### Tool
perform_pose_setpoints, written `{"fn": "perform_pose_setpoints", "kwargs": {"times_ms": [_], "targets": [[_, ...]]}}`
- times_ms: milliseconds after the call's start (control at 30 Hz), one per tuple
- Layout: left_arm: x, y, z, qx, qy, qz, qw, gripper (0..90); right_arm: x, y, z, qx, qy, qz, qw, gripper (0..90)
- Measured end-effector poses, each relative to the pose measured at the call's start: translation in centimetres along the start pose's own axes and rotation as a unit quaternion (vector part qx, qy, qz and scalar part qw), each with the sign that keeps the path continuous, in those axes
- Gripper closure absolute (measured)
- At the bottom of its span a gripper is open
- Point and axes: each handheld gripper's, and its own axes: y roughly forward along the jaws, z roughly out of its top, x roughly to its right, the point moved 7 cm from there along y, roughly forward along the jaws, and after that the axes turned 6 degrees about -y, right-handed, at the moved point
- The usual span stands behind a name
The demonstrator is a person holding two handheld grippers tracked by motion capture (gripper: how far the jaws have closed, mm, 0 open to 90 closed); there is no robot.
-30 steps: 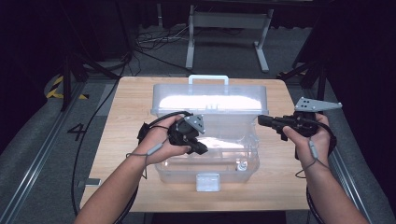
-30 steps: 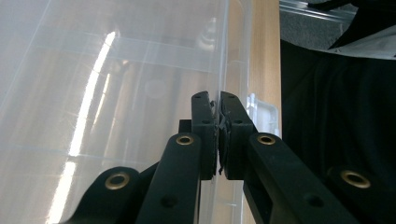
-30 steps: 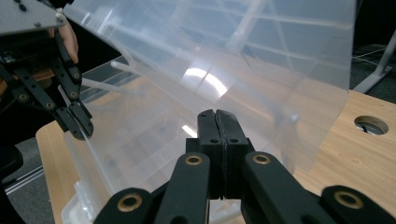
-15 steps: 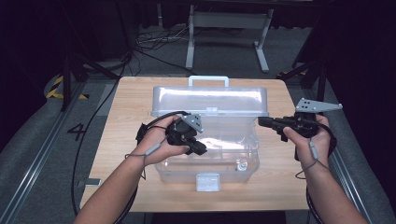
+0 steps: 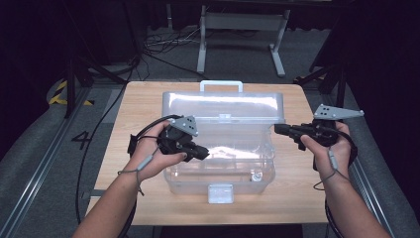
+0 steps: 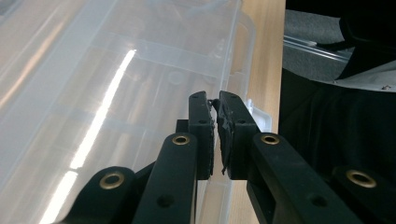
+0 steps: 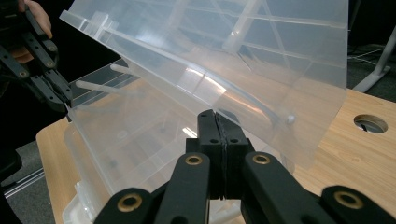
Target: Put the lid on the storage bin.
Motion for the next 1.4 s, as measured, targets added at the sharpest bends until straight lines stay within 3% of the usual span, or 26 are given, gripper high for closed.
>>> {"fn": "perform_pose_setpoints", "kwargs": {"times_ms": [300,567,733,833,933,1100,1200,1333,1400], "targets": [[-0.7,-2.4,-1.2,0.036,-0.028,0.021,0.9987,85.9,-0.1,-0.1,0.0,0.002,-0.001,0.001,1.0000,90.0],[-1.5,-4.5,-2.6,0.071,-0.062,0.045,0.9946,88.3,-0.1,-0.2,-0.1,0.003,-0.002,0.002,1.0000,90.0],[-2.0,-6.0,-3.6,0.100,-0.089,0.062,0.9891,89.6,-0.1,-0.2,-0.1,0.004,-0.004,0.003,1.0000,90.0],[-2.2,-6.4,-3.9,0.108,-0.091,0.075,0.9872,89.7,-0.1,-0.2,-0.1,0.004,-0.005,0.003,1.0000,90.0],[-2.7,-7.0,-4.4,0.120,-0.106,0.100,0.9820,89.8,-0.1,-0.2,-0.2,0.005,-0.009,0.004,0.9999,90.0],[-3.2,-7.5,-5.0,0.141,-0.131,0.107,0.9754,89.8,-0.4,-0.3,-0.5,0.003,-0.011,0.004,0.9999,90.0],[-3.4,-7.6,-5.2,0.157,-0.150,0.113,0.9696,89.8,-0.5,-0.4,-0.7,0.002,-0.013,0.004,0.9999,90.0],[-3.3,-7.4,-5.5,0.166,-0.159,0.116,0.9663,89.8,-0.7,-0.5,-1.0,0.000,-0.015,0.005,0.9999,90.0],[-3.3,-7.3,-5.6,0.167,-0.160,0.118,0.9657,89.8,-0.8,-0.5,-1.2,0.000,-0.016,0.004,0.9999,90.0]]}}
